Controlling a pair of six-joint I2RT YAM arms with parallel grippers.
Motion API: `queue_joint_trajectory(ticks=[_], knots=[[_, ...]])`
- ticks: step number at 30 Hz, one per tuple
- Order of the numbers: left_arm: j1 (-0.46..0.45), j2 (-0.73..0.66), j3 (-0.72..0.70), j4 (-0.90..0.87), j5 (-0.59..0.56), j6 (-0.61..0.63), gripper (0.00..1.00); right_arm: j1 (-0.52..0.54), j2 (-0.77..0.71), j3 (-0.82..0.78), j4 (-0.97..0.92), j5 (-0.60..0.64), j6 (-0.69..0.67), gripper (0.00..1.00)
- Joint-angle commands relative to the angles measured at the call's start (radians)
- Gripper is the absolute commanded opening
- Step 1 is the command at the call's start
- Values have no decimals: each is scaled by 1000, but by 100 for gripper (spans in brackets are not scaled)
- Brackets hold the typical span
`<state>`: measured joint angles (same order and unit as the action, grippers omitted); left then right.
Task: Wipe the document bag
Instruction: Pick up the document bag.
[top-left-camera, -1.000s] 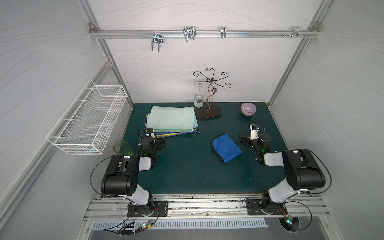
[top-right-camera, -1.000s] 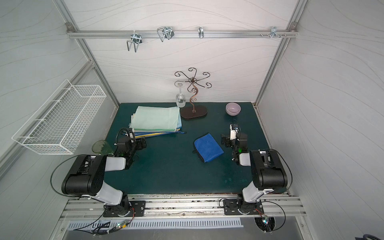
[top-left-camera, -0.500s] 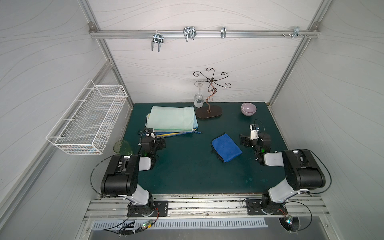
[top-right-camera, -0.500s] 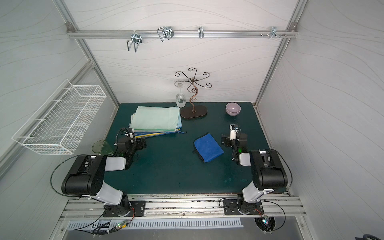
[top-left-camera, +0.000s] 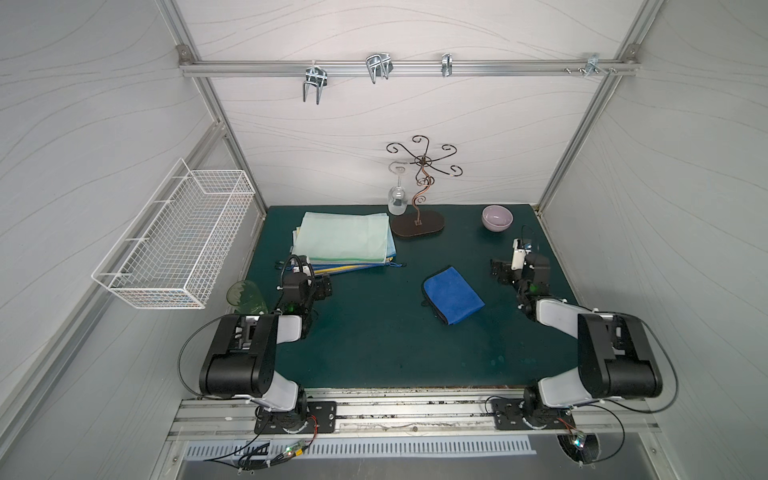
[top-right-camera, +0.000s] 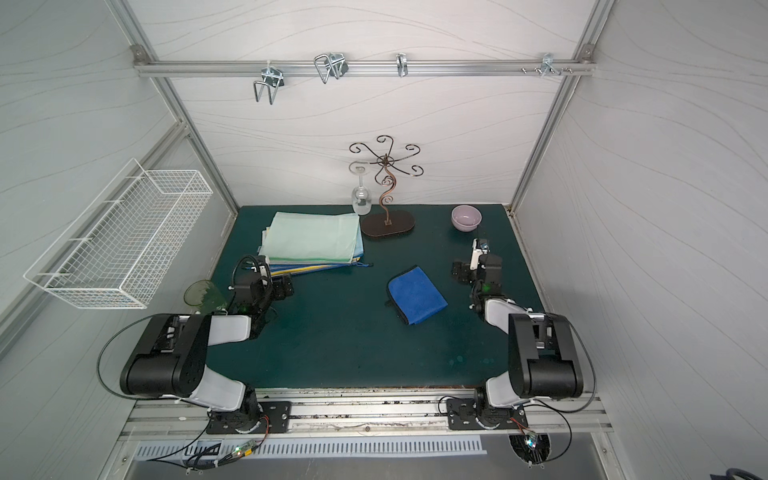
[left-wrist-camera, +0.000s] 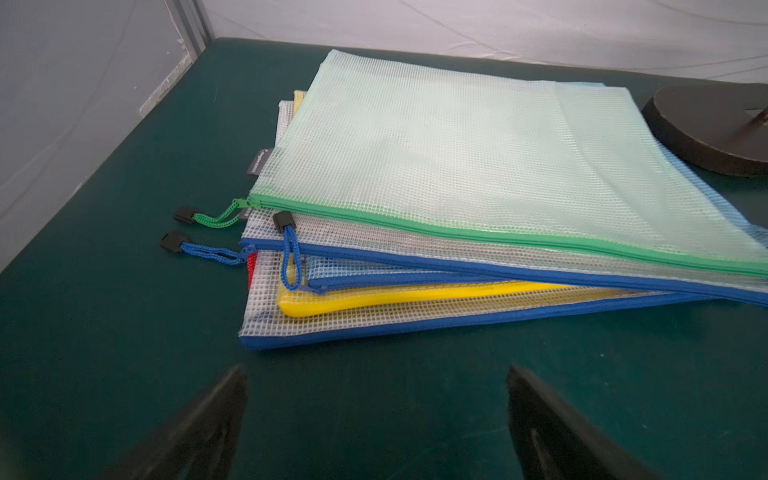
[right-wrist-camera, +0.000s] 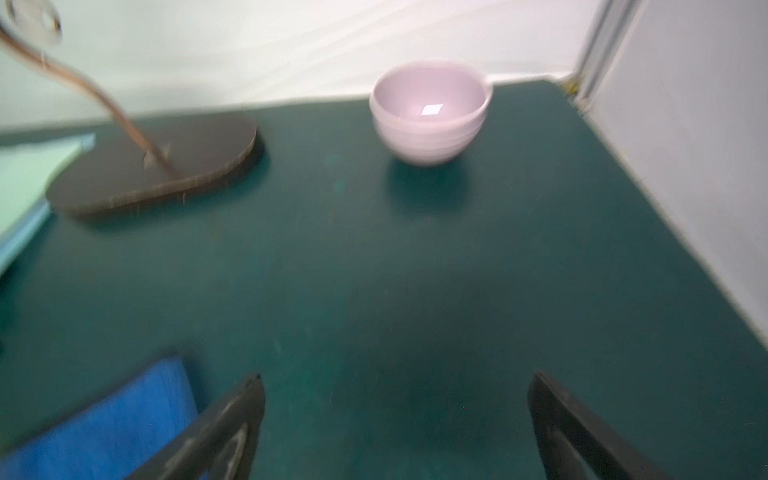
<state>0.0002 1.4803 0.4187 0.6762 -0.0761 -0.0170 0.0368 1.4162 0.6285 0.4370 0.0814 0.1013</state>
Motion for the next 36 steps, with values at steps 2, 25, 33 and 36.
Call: queue_joint_trajectory(ticks=[2, 25, 33, 36], knots=[[-37, -79, 109, -137, -29, 54, 99, -5, -55, 161, -429, 116, 263, 99], [-59, 69, 656, -931, -15, -875, 67, 247, 12, 486, -950, -155, 338, 99], [-20, 260, 792, -882, -23, -939, 60, 255, 21, 483, -950, -162, 317, 99], [1, 315, 820, -865, -13, -963, 56, 255, 35, 492, -956, -171, 316, 99]])
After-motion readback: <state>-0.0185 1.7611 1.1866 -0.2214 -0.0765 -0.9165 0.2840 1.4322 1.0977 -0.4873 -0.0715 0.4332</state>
